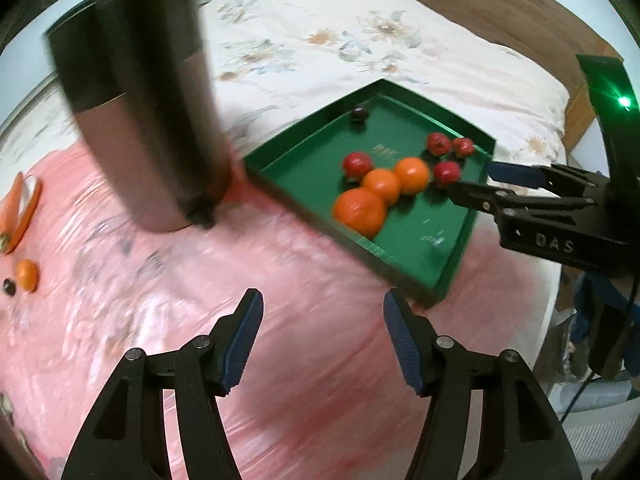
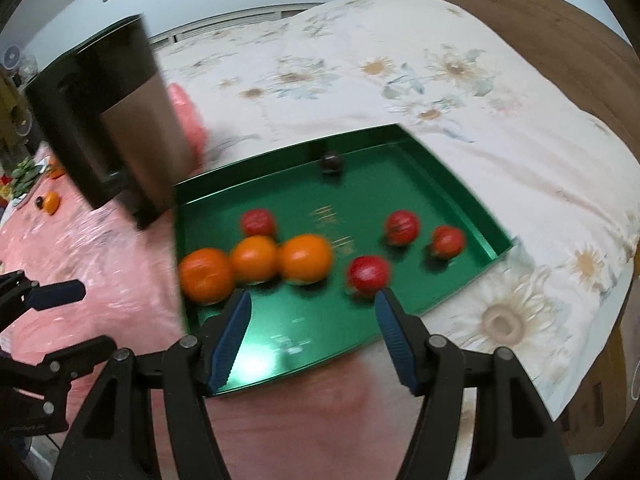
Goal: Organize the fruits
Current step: 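Move both open tools back over the remaining fruit on the pink sheet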
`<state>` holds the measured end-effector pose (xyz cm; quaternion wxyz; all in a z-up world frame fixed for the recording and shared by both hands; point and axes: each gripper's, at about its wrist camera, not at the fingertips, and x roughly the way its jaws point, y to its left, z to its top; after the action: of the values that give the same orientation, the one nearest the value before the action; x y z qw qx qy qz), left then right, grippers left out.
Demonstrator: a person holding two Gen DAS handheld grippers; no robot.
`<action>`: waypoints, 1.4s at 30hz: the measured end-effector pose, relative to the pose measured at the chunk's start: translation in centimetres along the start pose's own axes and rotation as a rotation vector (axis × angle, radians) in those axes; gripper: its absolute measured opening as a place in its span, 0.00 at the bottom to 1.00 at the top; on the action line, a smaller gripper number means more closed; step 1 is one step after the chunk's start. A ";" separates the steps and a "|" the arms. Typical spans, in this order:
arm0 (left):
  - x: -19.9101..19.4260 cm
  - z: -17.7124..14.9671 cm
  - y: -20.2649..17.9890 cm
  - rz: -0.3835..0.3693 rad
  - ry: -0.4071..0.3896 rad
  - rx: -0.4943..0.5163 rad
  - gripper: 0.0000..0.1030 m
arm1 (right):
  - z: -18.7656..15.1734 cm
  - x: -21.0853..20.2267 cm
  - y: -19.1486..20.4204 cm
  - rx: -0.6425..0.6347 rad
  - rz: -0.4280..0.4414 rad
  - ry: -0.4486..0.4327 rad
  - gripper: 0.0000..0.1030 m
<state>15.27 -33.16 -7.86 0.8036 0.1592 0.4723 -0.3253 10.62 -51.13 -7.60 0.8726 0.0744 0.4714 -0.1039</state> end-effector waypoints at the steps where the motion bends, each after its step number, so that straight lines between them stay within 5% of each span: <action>1: -0.2 -0.2 0.6 0.005 0.002 -0.008 0.55 | -0.2 0.0 0.7 -0.003 0.007 0.003 1.00; 16: -4.0 -4.8 10.2 0.100 0.016 -0.153 0.55 | -1.1 0.3 12.7 -0.119 0.124 0.039 1.00; 42: -6.9 -9.8 22.2 0.191 0.024 -0.302 0.55 | 0.0 2.8 27.9 -0.304 0.284 0.067 1.00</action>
<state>21.49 -8.70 -7.98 0.8399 0.0849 0.5081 -0.1708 19.11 -24.44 -9.07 0.8636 0.0111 0.4951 0.0946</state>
